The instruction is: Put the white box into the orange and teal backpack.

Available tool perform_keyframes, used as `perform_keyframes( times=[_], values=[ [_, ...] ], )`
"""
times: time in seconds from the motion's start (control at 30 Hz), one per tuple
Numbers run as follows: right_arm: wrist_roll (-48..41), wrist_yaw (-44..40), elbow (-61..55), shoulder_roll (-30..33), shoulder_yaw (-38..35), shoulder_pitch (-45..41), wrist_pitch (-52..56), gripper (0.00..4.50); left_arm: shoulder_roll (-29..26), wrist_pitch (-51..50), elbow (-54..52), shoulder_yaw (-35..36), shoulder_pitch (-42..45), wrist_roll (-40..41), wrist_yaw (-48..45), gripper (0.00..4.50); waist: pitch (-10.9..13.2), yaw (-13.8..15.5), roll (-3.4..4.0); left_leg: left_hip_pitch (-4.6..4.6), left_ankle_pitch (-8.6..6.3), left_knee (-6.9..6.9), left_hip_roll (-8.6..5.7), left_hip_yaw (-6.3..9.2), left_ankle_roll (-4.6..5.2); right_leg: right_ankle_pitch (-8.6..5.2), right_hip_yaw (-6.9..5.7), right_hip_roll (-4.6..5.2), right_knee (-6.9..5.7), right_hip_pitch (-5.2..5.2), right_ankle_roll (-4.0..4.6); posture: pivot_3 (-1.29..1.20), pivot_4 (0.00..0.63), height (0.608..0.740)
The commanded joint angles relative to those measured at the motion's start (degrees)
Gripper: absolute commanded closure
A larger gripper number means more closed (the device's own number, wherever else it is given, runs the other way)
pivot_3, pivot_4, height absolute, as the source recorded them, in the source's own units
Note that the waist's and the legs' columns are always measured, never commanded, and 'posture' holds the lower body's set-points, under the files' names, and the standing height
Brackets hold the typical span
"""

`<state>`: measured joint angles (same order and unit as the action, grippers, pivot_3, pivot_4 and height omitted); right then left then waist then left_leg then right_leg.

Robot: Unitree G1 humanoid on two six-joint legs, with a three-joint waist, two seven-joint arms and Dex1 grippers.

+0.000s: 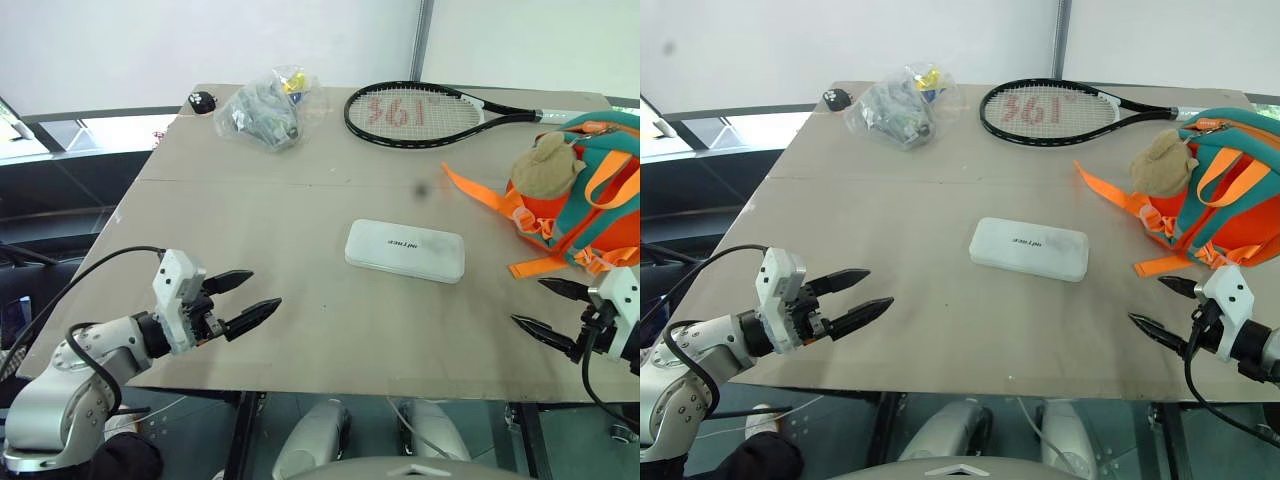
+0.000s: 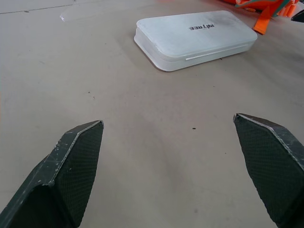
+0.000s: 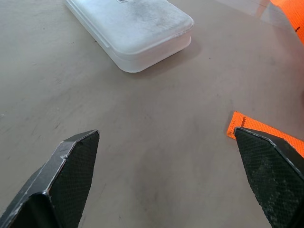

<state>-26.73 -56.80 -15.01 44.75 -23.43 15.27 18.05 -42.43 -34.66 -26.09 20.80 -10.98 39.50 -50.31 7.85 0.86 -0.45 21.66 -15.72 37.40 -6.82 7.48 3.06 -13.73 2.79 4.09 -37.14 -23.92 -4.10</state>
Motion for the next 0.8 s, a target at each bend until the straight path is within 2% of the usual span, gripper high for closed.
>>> perform_keyframes(
  times=[0.03, 0.23, 0.37, 0.47, 0.57, 0.67, 0.73, 0.77, 0.8],
  values=[
    [0.98, 2.44, -2.88, -1.08, 0.93, -1.68, -1.37, 0.03, -0.39, 1.97, 0.2, -0.34, 1.74, -1.22, 0.12, 0.0, 0.0, 0.0, 0.0, 0.0, 0.0, 0.0, 0.0, 0.0, 0.0, 0.0, 0.0, 0.0, 0.0, 0.0, 0.0, 0.0, 0.15, 0.739],
    [2.1, 7.84, -6.02, -4.59, 5.42, -6.6, -0.6, 0.03, 0.34, 1.59, -0.45, -1.47, 4.08, -1.23, 1.93, 0.0, 0.04, -0.04, 0.07, -0.01, -0.01, 0.0, 0.03, 0.05, -0.06, 0.05, -0.11, -0.01, 0.02, 0.02, 0.07, 0.0, 0.15, 0.739],
    [0.3, 11.19, -6.89, -6.34, 7.62, -10.22, 3.38, 0.03, 1.9, -2.76, -1.24, -2.15, 8.34, 0.65, 7.88, 0.0, 0.04, 0.11, 0.06, 0.05, 0.04, 0.0, 0.02, 0.12, 0.03, 0.05, -0.23, -0.01, 0.14, 0.03, 0.07, 0.0, 0.15, 0.739],
    [-0.29, 14.67, -6.79, -7.26, 8.79, -13.09, 8.26, 0.03, 4.44, -10.71, -0.78, -1.2, 13.17, 7.5, 13.89, 0.0, 0.04, 0.06, 0.06, 0.05, 0.05, 0.0, 0.02, 0.18, 0.04, 0.06, -0.27, -0.01, 0.14, 0.04, 0.07, 0.0, 0.15, 0.739],
    [0.75, 17.21, -6.04, -7.92, 9.98, -15.23, 10.23, 0.79, 4.72, -17.7, 0.54, -2.26, 17.24, 8.69, 19.58, 0.0, 0.04, -0.01, 0.06, 0.05, 0.05, 0.01, 0.02, 0.18, 0.04, 0.06, -0.31, -0.02, 0.12, 0.04, 0.07, 0.0, 0.15, 0.739],
    [2.37, 18.43, -6.04, -7.69, 11.17, -15.97, 10.8, 2.22, 5.44, -23.02, 2.71, -2.63, 20.54, 10.51, 23.1, 0.0, 0.04, -0.09, 0.06, 0.04, 0.06, 0.01, 0.02, 0.17, 0.04, 0.06, -0.33, -0.06, 0.11, 0.01, 0.07, 0.0, 0.15, 0.739],
    [2.93, 19.13, -6.07, -7.54, 11.4, -16.25, 11.02, 2.8, 5.79, -26.19, 4.32, -2.61, 22.62, 11.73, 24.65, 0.0, 0.04, -0.1, 0.06, 0.05, 0.06, 0.01, 0.02, 0.17, 0.03, 0.06, -0.35, -0.08, 0.11, -0.04, 0.06, 0.0, 0.15, 0.739],
    [3.33, 19.63, -6.19, -7.36, 11.46, -16.32, 11.31, 3.45, 5.93, -27.39, 4.98, -2.67, 23.47, 12.28, 25.07, 0.0, 0.04, -0.07, 0.06, 0.06, 0.06, 0.01, 0.02, 0.16, 0.03, 0.06, -0.34, -0.08, 0.11, -0.04, 0.06, 0.0, 0.15, 0.739],
    [3.59, 20.0, -6.33, -7.25, 11.55, -16.49, 11.69, 3.76, 6.14, -28.83, 5.86, -2.75, 24.51, 12.9, 25.55, 0.0, 0.04, -0.07, 0.06, 0.06, 0.06, 0.01, 0.02, 0.16, 0.03, 0.06, -0.35, -0.08, 0.12, -0.04, 0.06, 0.0, 0.15, 0.739]
  ],
)
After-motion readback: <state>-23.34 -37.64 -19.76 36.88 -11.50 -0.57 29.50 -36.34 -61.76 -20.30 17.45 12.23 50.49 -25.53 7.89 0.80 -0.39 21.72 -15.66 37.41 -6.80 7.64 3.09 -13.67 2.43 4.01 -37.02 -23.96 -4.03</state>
